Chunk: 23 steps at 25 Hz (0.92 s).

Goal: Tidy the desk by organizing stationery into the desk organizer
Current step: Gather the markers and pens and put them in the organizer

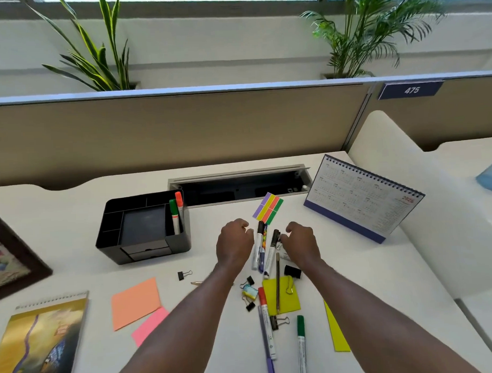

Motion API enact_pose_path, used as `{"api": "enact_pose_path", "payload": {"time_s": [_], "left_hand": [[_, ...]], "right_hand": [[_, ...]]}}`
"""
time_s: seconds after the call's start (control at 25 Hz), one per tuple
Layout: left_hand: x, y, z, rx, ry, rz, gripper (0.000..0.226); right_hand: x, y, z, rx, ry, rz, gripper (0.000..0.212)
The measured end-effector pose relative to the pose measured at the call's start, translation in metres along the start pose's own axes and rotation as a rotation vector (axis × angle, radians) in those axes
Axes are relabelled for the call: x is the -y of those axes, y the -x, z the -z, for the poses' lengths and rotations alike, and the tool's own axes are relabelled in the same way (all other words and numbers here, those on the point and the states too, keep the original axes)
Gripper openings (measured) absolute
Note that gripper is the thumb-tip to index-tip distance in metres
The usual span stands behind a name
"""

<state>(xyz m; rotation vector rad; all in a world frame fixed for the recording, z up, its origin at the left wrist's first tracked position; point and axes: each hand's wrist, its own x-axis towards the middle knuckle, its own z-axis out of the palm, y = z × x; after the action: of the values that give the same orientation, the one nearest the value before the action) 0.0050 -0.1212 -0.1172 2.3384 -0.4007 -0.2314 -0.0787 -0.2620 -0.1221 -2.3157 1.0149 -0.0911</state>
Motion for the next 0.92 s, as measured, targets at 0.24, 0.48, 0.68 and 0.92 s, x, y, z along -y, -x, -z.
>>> {"api": "enact_pose_path", "payload": {"time_s": [0.24, 0.48, 0.68, 0.92], "left_hand": [[-0.006, -0.024, -0.026, 0.078, -0.088, 0.042, 0.039], [-0.010, -0.033, -0.046, 0.162, -0.186, 0.043, 0.036], [-0.011, -0.032, -0.048, 0.163, -0.123, 0.104, 0.022], [-0.021, -0.033, -0.007, 0.091, 0.042, 0.044, 0.020]], "right_hand": [[0.014, -0.020, -0.020, 0.064, 0.054, 0.022, 0.019], [0.019, -0.027, -0.026, 0.086, 0.151, 0.002, 0.022], [0.029, -0.023, -0.026, 0.090, 0.075, -0.080, 0.026], [0.053, -0.015, -0.007, 0.024, -0.037, -0.095, 0.026]]}}
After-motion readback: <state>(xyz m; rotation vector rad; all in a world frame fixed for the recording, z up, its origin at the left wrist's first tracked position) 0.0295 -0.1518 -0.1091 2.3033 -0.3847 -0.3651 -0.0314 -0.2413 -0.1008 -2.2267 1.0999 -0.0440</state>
